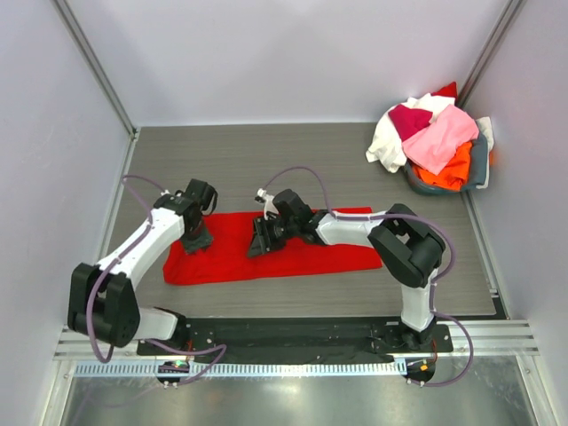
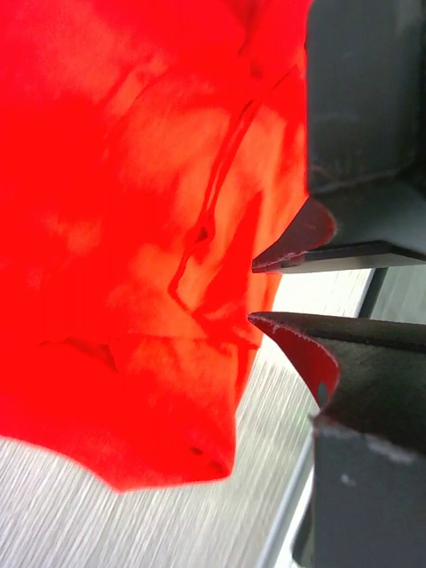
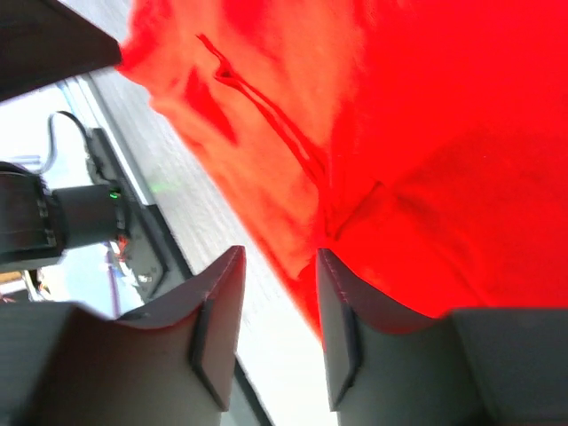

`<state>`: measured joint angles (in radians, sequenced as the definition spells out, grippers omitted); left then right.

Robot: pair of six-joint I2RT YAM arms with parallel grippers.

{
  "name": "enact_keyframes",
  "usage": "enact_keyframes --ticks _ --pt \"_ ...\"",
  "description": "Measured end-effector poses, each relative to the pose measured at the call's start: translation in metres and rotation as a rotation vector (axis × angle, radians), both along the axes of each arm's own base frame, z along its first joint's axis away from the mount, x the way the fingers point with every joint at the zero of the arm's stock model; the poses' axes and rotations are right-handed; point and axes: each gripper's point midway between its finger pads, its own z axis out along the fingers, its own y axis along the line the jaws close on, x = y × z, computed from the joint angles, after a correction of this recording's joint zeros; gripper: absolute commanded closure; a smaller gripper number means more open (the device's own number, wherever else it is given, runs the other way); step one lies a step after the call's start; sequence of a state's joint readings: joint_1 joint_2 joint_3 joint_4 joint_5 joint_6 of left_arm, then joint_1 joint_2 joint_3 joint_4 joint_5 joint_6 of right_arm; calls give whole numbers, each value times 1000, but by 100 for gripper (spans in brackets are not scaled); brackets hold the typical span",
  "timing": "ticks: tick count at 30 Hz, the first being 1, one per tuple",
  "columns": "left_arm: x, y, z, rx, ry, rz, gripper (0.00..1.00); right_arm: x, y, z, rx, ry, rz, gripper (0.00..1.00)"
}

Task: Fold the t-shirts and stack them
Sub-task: Fold the tshirt

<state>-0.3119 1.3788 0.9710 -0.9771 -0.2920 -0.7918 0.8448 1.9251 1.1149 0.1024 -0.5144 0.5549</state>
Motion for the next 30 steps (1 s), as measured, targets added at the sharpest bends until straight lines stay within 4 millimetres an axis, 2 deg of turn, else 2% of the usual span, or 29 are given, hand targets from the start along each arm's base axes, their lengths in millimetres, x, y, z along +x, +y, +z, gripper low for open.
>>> enact_keyframes --ticks 2,3,6,10,13,17,19,20,27,30 --pt "-1 -5 6 -44 -39 8 77 0 0 10 10 -10 -6 64" --pt "-3 -7 5 -57 -43 9 80 0 0 15 19 -11 -7 71" --pt "-11 -15 -7 -110 -17 17 85 -4 6 24 41 1 -1 85" --pt "-21 -26 -32 -172 39 35 87 -19 16 25 58 47 19 88" --pt "-27 -29 -47 -198 63 61 90 -26 21 14 48 86 22 92" --pt "-35 -21 -62 -207 76 128 96 -29 18 -17 -15 147 -1 98" --pt "-36 -18 -65 -217 74 170 96 -28 10 -36 -66 187 -26 98" --pt "-35 -17 -65 -222 66 185 96 -28 9 -38 -66 215 -36 98" --pt "-36 -13 -65 -297 23 281 97 -19 1 -38 -65 237 -78 98" --pt "-35 -6 -61 -273 -5 286 96 -18 -2 -37 -68 234 -86 92"
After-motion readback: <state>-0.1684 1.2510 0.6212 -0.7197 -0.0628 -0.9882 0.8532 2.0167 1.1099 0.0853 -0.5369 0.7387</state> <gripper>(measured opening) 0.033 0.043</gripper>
